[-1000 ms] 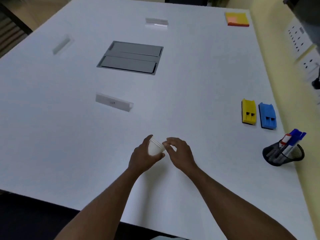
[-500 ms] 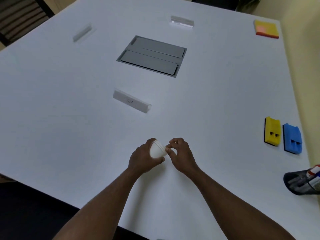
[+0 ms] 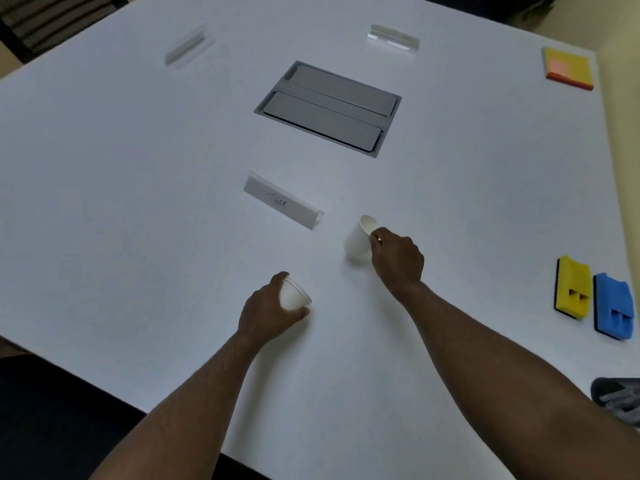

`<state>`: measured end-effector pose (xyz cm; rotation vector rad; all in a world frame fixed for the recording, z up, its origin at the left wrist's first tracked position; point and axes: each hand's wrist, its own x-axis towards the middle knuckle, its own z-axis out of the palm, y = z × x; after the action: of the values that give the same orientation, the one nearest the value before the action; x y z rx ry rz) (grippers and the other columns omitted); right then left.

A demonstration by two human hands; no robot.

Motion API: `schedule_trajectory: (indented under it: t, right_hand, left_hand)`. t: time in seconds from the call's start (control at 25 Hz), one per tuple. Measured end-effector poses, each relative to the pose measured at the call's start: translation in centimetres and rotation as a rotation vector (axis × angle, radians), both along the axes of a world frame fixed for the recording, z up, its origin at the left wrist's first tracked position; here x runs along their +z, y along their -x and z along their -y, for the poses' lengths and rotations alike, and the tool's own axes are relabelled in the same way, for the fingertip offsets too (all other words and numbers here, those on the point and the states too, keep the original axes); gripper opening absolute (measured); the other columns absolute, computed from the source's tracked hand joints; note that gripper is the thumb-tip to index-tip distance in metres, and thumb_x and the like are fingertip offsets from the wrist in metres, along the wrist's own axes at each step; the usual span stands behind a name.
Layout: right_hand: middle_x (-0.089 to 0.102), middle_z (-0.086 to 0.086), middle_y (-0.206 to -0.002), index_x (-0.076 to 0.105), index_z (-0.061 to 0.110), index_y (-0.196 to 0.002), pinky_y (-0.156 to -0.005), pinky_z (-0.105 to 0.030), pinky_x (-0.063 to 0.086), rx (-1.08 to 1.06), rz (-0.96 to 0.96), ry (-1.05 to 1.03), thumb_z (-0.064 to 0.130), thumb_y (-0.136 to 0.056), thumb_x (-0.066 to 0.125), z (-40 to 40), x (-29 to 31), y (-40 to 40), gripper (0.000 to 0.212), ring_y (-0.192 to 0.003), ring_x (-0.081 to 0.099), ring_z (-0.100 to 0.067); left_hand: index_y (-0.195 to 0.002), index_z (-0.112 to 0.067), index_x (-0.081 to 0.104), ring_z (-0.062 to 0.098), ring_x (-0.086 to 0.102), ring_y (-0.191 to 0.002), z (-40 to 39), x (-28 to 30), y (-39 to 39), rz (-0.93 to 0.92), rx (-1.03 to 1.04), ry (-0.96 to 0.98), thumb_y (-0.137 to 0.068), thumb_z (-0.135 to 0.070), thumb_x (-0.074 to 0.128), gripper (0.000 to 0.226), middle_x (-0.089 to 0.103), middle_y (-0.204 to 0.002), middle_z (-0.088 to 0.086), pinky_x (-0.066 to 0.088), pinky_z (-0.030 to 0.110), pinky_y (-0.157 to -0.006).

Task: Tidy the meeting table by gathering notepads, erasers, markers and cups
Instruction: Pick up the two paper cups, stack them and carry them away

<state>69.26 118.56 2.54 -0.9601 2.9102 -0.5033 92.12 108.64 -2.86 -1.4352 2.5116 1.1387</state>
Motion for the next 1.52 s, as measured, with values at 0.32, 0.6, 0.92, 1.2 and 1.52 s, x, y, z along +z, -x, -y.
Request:
schedule_trajectory:
  t: [0.32,0.6,0.92,1.2,1.52]
  right_hand:
    - [0.066,-0.017,-0.094,0.065,0.016,-0.102,-0.067,-0.034,0.042,0.043,0.016,-0.175,0.028,-0.096,0.046,3.7,-1.2,2.5,0.023,-0.084,0.062,-0.039]
    - [0.066,-0.014,-0.104,0.062,0.024,-0.115,-0.072,-0.034,0.042,-0.004,0.064,-0.220,0.036,-0.094,0.048,2.3,-1.9,2.3,0.028,-0.094,0.063,-0.036]
    - [0.072,-0.005,-0.095,0.067,0.025,-0.101,-0.076,-0.033,0.049,0.081,0.245,0.031,0.036,-0.089,0.057,-1.0,-0.2,-4.0,0.020,-0.089,0.067,-0.027]
    - [0.070,0.018,-0.101,0.071,0.029,-0.101,-0.063,-0.014,0.044,0.558,0.564,0.173,0.032,-0.090,0.059,-3.8,5.4,-11.2,0.016,-0.074,0.063,0.002]
    - [0.073,0.006,-0.104,0.073,0.020,-0.099,-0.077,-0.025,0.051,0.871,0.449,0.292,0.027,-0.091,0.059,-4.4,14.7,-17.8,0.018,-0.093,0.067,-0.009]
  left_hand:
    - [-0.143,-0.034,0.033,0.028,0.055,-0.116,1.0,-0.6,-0.7,-0.018,0.047,-0.080,-0.065,-0.060,0.075,0.092,0.062,-0.124,0.006,0.047,0.034,-0.090]
    - [-0.143,-0.032,0.033,0.029,0.055,-0.116,1.0,-0.8,-0.7,-0.012,0.046,-0.083,-0.066,-0.059,0.075,0.092,0.062,-0.122,0.008,0.046,0.035,-0.091]
    - [-0.136,-0.039,0.041,0.015,0.053,-0.103,-0.5,1.8,-1.9,-0.215,0.267,-0.250,-0.059,-0.060,0.081,0.090,0.056,-0.124,-0.004,0.052,0.030,-0.081]
    - [-0.138,-0.037,0.040,0.016,0.055,-0.108,-6.0,7.8,-5.9,-0.359,0.393,-0.200,-0.060,-0.058,0.082,0.091,0.053,-0.124,-0.008,0.053,0.028,-0.072]
    - [-0.126,-0.038,0.046,0.007,0.058,-0.102,-10.0,17.6,-12.3,-0.533,0.511,-0.021,-0.059,-0.063,0.077,0.078,0.060,-0.117,-0.011,0.048,0.023,-0.064]
